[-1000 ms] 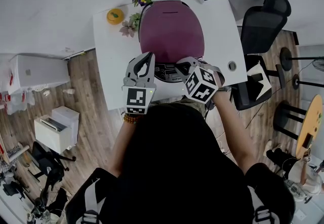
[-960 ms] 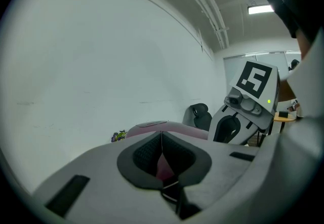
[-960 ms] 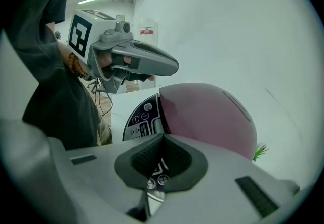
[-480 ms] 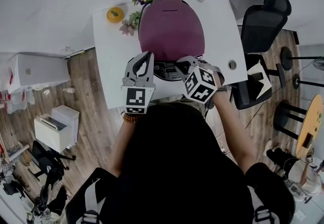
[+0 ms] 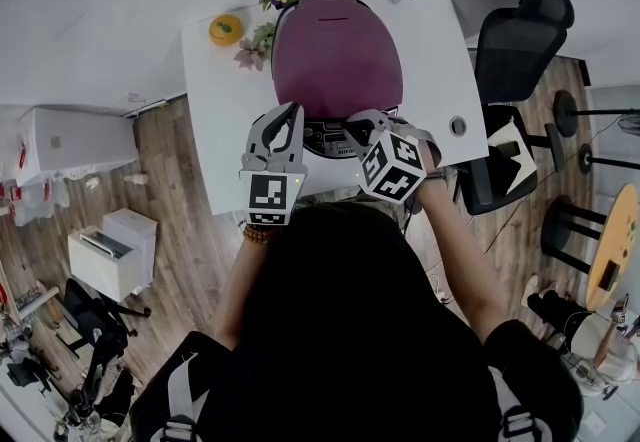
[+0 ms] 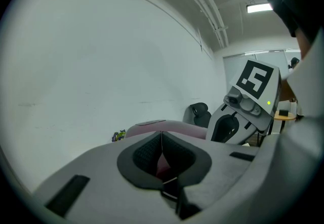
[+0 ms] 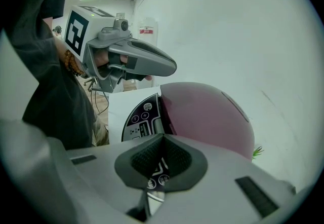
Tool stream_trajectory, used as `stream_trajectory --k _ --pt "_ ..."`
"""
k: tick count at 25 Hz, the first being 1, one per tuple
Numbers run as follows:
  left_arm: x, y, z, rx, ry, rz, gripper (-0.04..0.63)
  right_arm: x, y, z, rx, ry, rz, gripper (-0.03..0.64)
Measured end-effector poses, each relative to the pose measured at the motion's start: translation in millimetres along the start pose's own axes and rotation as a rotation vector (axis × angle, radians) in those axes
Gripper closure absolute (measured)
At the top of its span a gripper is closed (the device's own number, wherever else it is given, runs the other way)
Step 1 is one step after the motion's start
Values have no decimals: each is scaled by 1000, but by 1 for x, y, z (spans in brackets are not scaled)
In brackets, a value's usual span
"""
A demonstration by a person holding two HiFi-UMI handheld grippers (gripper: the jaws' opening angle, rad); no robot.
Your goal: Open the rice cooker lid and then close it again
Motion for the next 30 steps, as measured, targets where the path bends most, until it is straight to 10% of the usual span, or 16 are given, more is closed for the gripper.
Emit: stream_trajectory --k 30 --pt "7 -6 -1 4 -3 -7 572 2 0 -2 48 95 -11 589"
Point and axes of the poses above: the fingertips, and each gripper's own axes: y forward along the fingers, x to its right, z out of its top, the point moved 5 cm from there along -y, backward along the fingers, and after that the axes turned 6 degrees about -y, right-handed, at the moved point
